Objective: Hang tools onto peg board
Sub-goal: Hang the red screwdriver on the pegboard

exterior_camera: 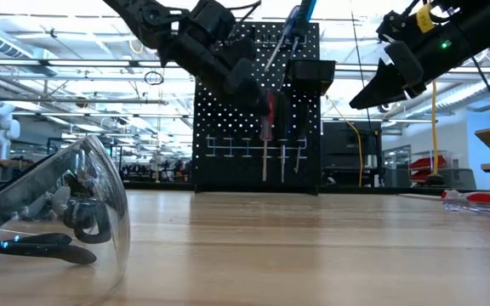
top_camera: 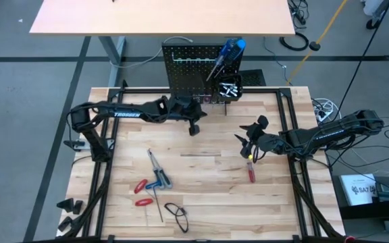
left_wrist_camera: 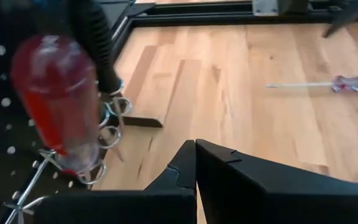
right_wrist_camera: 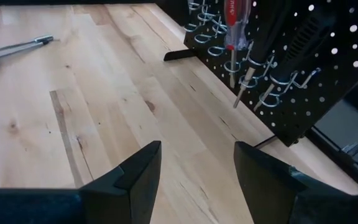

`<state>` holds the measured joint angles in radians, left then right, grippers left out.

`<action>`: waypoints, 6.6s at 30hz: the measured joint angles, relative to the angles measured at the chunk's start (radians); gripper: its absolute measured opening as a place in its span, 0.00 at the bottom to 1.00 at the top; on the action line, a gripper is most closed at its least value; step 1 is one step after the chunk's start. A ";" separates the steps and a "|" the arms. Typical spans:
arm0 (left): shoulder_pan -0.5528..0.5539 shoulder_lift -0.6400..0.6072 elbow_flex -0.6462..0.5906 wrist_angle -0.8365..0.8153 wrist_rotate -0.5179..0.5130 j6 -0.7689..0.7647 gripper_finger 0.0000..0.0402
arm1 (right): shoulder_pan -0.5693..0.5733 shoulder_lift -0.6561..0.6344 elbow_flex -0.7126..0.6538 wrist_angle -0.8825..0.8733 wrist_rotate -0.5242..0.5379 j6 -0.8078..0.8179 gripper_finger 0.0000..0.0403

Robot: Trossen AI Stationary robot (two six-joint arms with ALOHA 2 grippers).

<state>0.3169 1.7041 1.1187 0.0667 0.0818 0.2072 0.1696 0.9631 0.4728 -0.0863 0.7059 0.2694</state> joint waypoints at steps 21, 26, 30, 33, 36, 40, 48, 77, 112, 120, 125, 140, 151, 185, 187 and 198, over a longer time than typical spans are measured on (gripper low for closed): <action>-0.303 -0.328 -0.468 0.482 -0.118 -0.010 0.00 | 0.007 0.000 0.000 -0.020 -0.447 -1.006 0.48; -0.331 -0.334 -0.478 0.553 -0.118 0.038 0.00 | -0.029 0.005 0.001 -0.060 -0.443 -1.033 0.48; -0.329 -0.334 -0.478 0.563 -0.118 0.042 0.00 | -0.059 0.006 0.034 -0.157 -0.442 -1.033 0.48; -0.328 -0.334 -0.478 0.577 -0.118 0.042 0.00 | -0.074 0.005 0.115 -0.228 -0.399 -1.033 0.48; -0.324 -0.334 -0.478 0.611 -0.118 0.037 0.00 | -0.089 0.005 0.201 -0.282 -0.380 -1.013 0.48; -0.318 -0.334 -0.478 0.658 -0.118 0.035 0.00 | -0.106 0.005 0.258 -0.298 -0.394 -0.897 0.48; -0.318 -0.334 -0.478 0.657 -0.118 0.035 0.01 | -0.113 0.025 0.259 -0.480 -0.471 -0.827 0.48; -0.319 -0.333 -0.477 0.626 -0.112 0.031 0.03 | -0.063 0.343 0.259 -0.757 -0.372 -1.328 0.48; -0.333 -0.345 -0.476 0.562 -0.078 -0.017 0.12 | 0.021 0.554 0.257 -0.556 -0.593 -0.965 0.11; -0.357 -0.440 -0.476 0.501 -0.069 -0.010 0.27 | 0.023 0.554 0.257 -0.407 -0.666 -0.672 0.03; -0.359 -0.511 -0.479 0.445 0.106 0.034 0.28 | 0.022 0.536 0.257 -0.238 -0.665 -0.510 0.01; -0.345 -0.609 -0.660 0.788 0.099 -0.014 0.30 | -0.013 0.499 0.257 0.595 -0.705 -0.404 0.01; -0.357 -0.430 -0.658 1.000 0.098 -0.042 0.57 | -0.062 0.499 0.257 0.729 -0.701 -0.442 0.01; -0.383 -0.154 -0.472 1.053 0.066 -0.041 0.28 | -0.084 0.557 0.257 0.769 -0.682 -0.356 0.01; -0.383 -0.154 -0.472 1.051 0.053 -0.040 0.24 | -0.084 0.557 0.257 0.769 -0.681 -0.356 0.01; -0.384 -0.158 -0.472 1.025 0.014 -0.044 0.24 | -0.085 0.525 0.257 0.729 -0.667 -0.359 0.23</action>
<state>-0.0669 1.5461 0.6468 1.0919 0.0954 0.1630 0.0841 1.4885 0.7303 0.6430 0.0386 -0.0900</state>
